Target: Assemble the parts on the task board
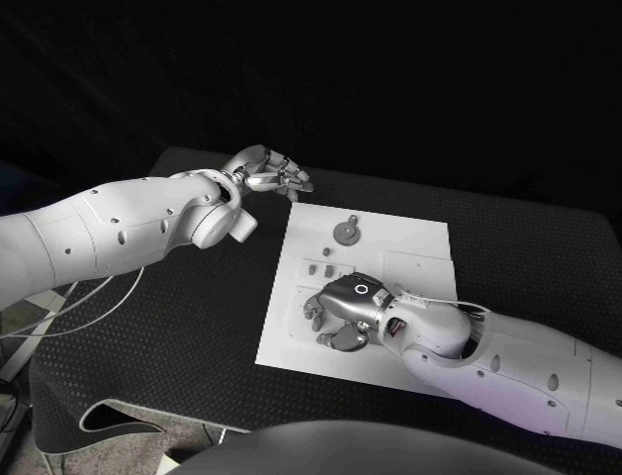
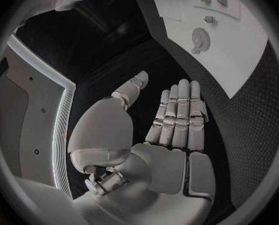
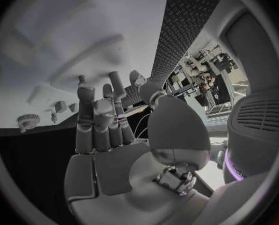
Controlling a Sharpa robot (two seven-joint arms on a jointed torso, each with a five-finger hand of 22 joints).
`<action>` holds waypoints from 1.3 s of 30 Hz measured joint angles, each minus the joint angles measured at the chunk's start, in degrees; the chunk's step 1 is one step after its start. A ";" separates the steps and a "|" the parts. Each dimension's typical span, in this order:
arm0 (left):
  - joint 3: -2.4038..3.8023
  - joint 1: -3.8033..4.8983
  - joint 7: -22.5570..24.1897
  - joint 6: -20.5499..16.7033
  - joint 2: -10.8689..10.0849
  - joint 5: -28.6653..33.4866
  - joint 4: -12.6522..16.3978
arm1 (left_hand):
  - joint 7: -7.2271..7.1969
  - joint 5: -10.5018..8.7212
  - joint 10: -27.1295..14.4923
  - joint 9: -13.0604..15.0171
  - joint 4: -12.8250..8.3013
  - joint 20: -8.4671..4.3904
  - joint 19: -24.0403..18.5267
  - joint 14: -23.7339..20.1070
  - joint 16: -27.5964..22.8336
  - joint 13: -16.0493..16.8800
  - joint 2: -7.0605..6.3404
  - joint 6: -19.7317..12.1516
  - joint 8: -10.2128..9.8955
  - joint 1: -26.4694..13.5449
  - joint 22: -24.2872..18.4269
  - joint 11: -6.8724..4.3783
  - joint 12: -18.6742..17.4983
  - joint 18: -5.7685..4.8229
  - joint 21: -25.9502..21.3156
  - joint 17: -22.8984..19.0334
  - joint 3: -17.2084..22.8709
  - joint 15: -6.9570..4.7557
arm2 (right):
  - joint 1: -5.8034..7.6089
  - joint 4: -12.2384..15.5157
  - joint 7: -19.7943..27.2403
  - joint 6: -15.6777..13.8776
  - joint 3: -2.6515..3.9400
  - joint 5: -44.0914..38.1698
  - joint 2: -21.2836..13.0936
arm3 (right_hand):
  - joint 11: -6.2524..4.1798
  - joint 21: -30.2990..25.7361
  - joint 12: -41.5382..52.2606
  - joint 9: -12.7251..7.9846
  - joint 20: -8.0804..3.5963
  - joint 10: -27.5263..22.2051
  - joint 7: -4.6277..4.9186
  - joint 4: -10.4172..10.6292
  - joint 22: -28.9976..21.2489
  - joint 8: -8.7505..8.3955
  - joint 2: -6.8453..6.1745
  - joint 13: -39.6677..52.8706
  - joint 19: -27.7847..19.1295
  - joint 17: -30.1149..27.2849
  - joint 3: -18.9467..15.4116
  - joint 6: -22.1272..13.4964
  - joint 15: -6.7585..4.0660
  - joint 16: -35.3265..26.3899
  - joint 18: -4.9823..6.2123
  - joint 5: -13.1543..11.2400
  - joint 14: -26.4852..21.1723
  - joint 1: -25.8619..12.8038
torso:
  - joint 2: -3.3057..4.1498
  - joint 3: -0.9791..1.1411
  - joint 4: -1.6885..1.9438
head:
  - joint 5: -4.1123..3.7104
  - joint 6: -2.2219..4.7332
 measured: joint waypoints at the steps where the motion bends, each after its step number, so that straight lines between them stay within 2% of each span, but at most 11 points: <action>1: 0.00 0.00 0.00 0.00 0.00 0.00 0.00 | 0.00 0.00 0.00 0.00 0.00 0.00 0.00 0.00 0.00 0.00 0.00 0.00 0.00 0.00 0.00 0.00 0.00 0.00 0.00 0.00 0.00 0.00 | 0.00 0.04 0.05 -0.08 0.00 0.13 -0.02 | 0.00 0.00 0.00 0.00 0.00 0.00 -0.08 0.00 0.00 0.00 0.00 0.00 0.00 0.00 0.00 -0.09 0.00 0.00 0.00 0.00 0.00 0.00 | 0.00 0.00 0.00 | -0.03 0.01; 3: 0.00 0.00 -0.01 0.01 0.02 -0.01 0.00 | 0.00 0.00 0.00 0.00 0.00 0.00 0.00 0.00 0.00 0.00 0.00 0.00 0.00 0.00 0.00 0.00 0.00 0.00 0.00 0.00 0.00 0.00 | 0.00 0.25 0.11 -0.32 0.00 0.39 -0.10 | -0.05 0.00 0.10 0.00 -0.02 0.05 -0.08 -0.18 0.00 0.00 0.00 0.13 0.02 0.00 0.18 -0.09 0.01 0.00 -0.01 0.00 0.01 0.00 | 0.01 0.00 0.03 | -0.05 0.02; 5: 0.00 0.00 -0.02 0.01 0.02 -0.01 0.00 | 0.00 0.00 0.00 0.00 0.00 0.00 0.00 0.00 0.00 0.00 0.00 0.00 0.00 0.00 -0.04 0.00 0.00 0.00 0.00 0.00 0.00 0.00 | 0.00 0.46 0.17 -0.63 0.00 0.58 -0.15 | -0.80 0.00 1.06 0.00 -0.32 0.82 -0.08 -0.49 0.00 0.00 0.44 0.67 0.34 0.00 0.49 -0.09 -0.13 0.00 -0.02 0.00 0.35 0.44 | 0.01 0.00 0.03 | -0.08 0.02; 15: 0.02 0.00 -0.07 0.07 -0.06 -0.02 -0.01 | 0.00 0.00 0.00 0.00 0.00 0.00 0.00 0.00 0.00 0.00 0.00 0.00 0.00 0.00 -0.05 0.00 0.00 0.00 0.00 0.04 0.00 0.00 | 0.00 0.36 0.02 -2.38 0.00 0.88 -0.70 | -0.96 0.00 1.46 0.01 -0.43 1.34 -0.09 -0.65 0.00 0.00 0.89 1.10 0.65 0.05 0.65 -0.10 -0.70 0.00 -0.04 0.00 0.62 0.94 | 0.02 0.00 0.03 | -0.20 0.09; 20: 0.00 0.00 -0.10 0.11 -0.19 -0.03 -0.04 | 0.00 0.00 0.00 0.01 0.00 0.00 0.00 0.00 -0.22 0.01 0.00 0.00 0.00 0.00 -0.04 0.00 0.00 0.00 0.00 0.10 0.00 0.00 | 0.01 1.67 0.00 -3.75 0.14 1.21 -2.27 | -0.91 0.00 0.27 -0.22 -0.42 1.29 -0.16 -0.30 0.00 0.00 -0.75 0.94 0.65 0.05 0.31 -1.27 -0.68 0.00 -0.04 0.00 0.59 0.00 | 0.02 0.03 -0.03 | -0.40 0.36; 23: 0.00 0.01 -0.11 0.15 -0.23 -0.03 -0.16 | 0.00 0.00 0.00 0.01 0.00 0.00 0.00 0.00 -0.22 0.01 0.00 0.00 0.00 0.00 -0.04 0.00 0.00 0.00 0.00 0.10 0.00 0.00 | 0.51 2.77 0.24 -4.55 0.77 2.08 -3.68 | -0.02 0.00 -0.17 -0.35 -0.41 0.40 -0.29 0.27 0.00 -0.26 -2.05 0.77 0.63 0.05 -0.27 -2.16 -0.41 0.13 -0.05 0.00 0.41 -1.30 | 0.02 0.07 -0.08 | -0.63 0.70; 26: 0.00 0.01 -0.12 0.18 -0.31 -0.03 -0.48 | 0.00 0.00 0.00 -0.06 0.00 0.00 0.00 0.00 -0.22 0.00 0.00 0.00 0.00 0.00 -0.04 0.00 0.00 0.00 0.00 0.16 0.00 0.00 | 2.04 4.15 0.65 -5.32 1.99 4.40 -5.40 | 0.29 0.00 -0.18 -0.43 -0.40 0.10 -0.13 1.06 0.00 -0.33 -2.94 0.77 0.62 0.11 -1.06 -2.49 0.07 0.37 -0.05 0.00 0.50 -2.75 | 0.02 0.09 -0.13 | -1.21 1.28; 29: 0.00 0.01 -0.13 0.19 -0.56 -0.03 -0.60 | 0.00 0.00 0.00 -0.06 0.00 0.00 0.00 0.00 -0.22 -0.04 0.00 0.00 0.00 0.00 -0.08 0.00 0.00 0.00 0.00 0.16 0.00 0.00 | 3.49 5.58 1.06 -6.05 3.43 7.19 -7.52 | 0.29 0.00 -0.18 -0.40 -0.42 0.10 0.29 1.35 0.00 -0.33 -2.28 0.93 0.65 0.29 -1.34 -2.81 0.09 0.63 -0.06 0.00 0.49 -3.74 | 0.01 0.16 -0.20 | -2.02 1.99; 31: 0.00 0.01 -0.14 0.19 -0.65 -0.03 -0.63 | 0.00 0.00 0.00 -0.06 0.00 0.00 0.00 0.00 -0.22 -0.04 0.00 0.00 0.00 0.00 -0.09 0.00 0.00 0.00 0.00 0.16 0.00 0.00 | 4.49 6.50 1.39 -6.40 3.59 8.64 -9.12 | 0.05 0.00 -0.08 -0.23 -0.49 0.54 0.79 1.52 0.00 0.03 -1.77 1.24 0.74 0.29 -1.51 -2.30 0.11 0.86 -0.05 0.00 0.50 -4.25 | 0.01 0.19 -0.25 | -2.60 2.56; 34: -0.01 0.01 -0.15 0.20 -0.68 -0.03 -0.71 | 0.00 0.00 0.00 -0.06 0.00 0.00 0.00 0.00 -0.22 -0.04 0.00 0.00 0.00 0.00 -0.09 0.00 0.00 0.00 0.00 0.19 0.00 0.00 | 6.74 7.79 1.81 -6.64 3.70 10.30 -12.05 | -0.96 0.00 1.50 0.26 -0.57 1.96 0.41 1.54 0.00 1.14 -1.01 2.18 1.19 0.27 -1.61 -0.87 0.00 0.86 -0.06 0.00 0.69 -4.38 | 0.00 0.20 -0.29 | -3.39 3.09; 39: -0.06 0.01 -0.15 0.20 -0.57 -0.03 -1.35 | 0.00 0.00 0.00 -0.06 0.19 0.00 0.00 0.00 -0.44 -0.04 0.00 0.00 0.00 0.00 -0.09 0.00 0.00 0.00 0.00 0.30 -0.19 0.00 | 10.55 7.56 0.92 -5.13 3.85 16.64 -15.91 | -1.37 0.00 5.93 1.37 -0.28 2.82 -1.48 2.25 0.00 3.09 0.65 5.82 0.27 0.00 -2.87 2.03 -1.11 0.78 -0.07 0.00 1.69 -6.06 | -0.08 0.25 -0.47 | -4.65 3.73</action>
